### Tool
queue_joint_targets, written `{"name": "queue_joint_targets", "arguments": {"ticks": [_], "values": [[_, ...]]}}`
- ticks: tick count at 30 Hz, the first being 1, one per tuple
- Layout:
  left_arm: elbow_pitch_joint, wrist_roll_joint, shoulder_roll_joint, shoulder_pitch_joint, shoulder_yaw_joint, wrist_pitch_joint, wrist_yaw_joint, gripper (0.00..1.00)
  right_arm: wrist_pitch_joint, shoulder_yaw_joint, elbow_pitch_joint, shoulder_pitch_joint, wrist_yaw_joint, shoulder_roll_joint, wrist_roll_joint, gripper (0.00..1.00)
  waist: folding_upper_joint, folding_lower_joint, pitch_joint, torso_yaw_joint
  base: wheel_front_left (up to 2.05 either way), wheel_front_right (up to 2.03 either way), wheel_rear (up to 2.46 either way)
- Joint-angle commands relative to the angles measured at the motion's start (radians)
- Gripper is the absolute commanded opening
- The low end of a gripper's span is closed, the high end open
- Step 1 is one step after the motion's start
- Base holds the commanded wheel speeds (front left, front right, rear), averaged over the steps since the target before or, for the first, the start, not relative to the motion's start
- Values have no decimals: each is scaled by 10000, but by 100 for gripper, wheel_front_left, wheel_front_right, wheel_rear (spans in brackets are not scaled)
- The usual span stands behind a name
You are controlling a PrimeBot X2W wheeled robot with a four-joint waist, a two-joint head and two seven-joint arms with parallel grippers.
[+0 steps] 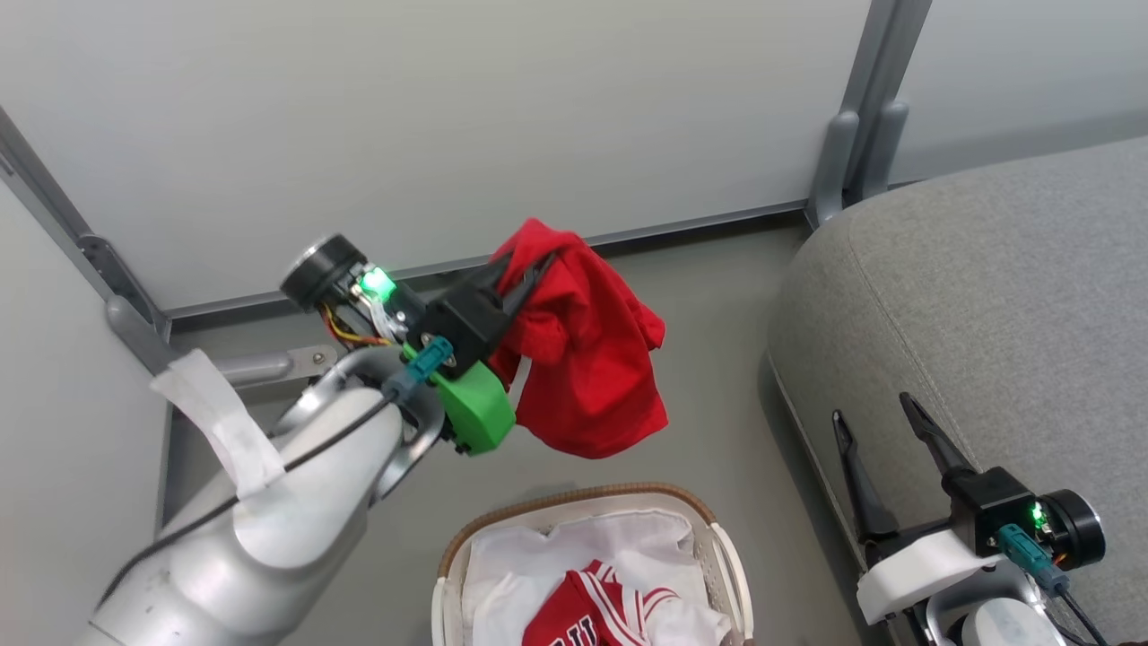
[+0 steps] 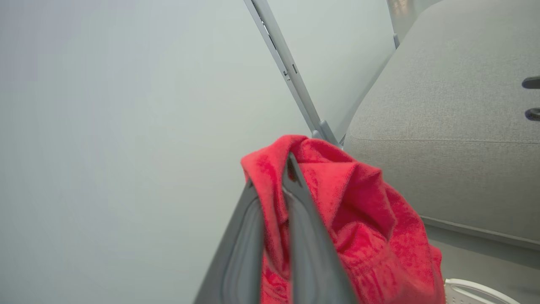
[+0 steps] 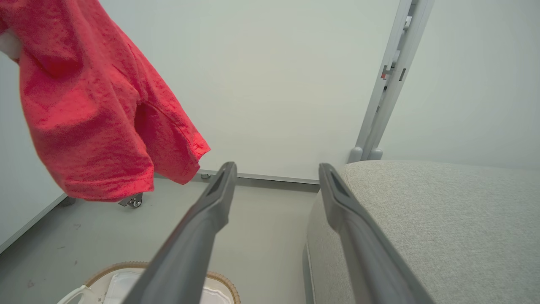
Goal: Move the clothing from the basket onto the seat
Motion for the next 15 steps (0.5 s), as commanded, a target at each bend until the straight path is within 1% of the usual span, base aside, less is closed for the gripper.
{"name": "queue_joint_targets", "arguments": {"ticks": [1,7,15], "values": [[-154,-128,169,-316,42,78,-40,0,-21,68,12,161,-6,-37,-36,100,0,1,-385,102,0,0,0],[-948,-383,543,-1196,137,473,-110,0,-23,389,81,31,-7,-37,-9,100,0,1,-520,128,0,0,0],[-1532,-606,689,-1898,19,793,-138,0,-21,927,212,-312,-7,-38,-80,100,0,1,-643,210,0,0,0]]}}
